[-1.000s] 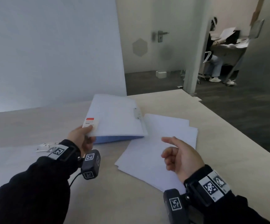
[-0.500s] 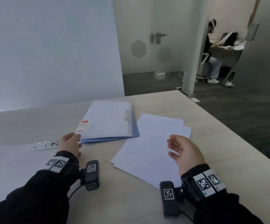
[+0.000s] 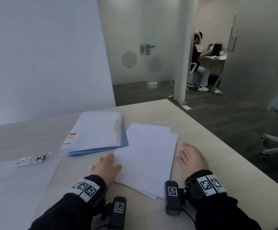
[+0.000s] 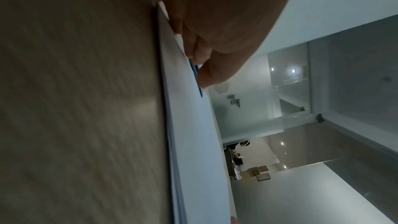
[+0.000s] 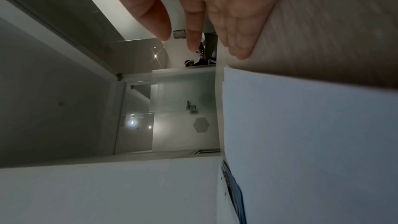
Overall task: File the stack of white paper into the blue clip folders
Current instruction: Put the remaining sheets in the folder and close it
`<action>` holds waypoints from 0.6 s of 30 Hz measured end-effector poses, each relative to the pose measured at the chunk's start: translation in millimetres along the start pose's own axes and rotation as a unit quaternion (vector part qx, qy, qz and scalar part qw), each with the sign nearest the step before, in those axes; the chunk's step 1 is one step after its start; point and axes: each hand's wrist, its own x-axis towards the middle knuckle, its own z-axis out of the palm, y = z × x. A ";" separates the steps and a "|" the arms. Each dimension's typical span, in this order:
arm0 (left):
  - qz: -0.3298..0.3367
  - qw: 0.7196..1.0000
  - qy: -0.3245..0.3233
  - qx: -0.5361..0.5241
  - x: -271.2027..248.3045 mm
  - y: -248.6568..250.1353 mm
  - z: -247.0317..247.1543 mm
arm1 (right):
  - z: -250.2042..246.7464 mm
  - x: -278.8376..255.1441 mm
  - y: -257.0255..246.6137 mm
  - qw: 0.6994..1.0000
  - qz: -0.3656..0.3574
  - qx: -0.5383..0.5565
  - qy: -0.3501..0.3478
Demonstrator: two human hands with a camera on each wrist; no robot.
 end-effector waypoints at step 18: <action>0.034 0.996 -0.024 0.081 -8.0 3.7 3.9 | 8.3 17.7 -11.2 0.989 0.114 0.071 -0.059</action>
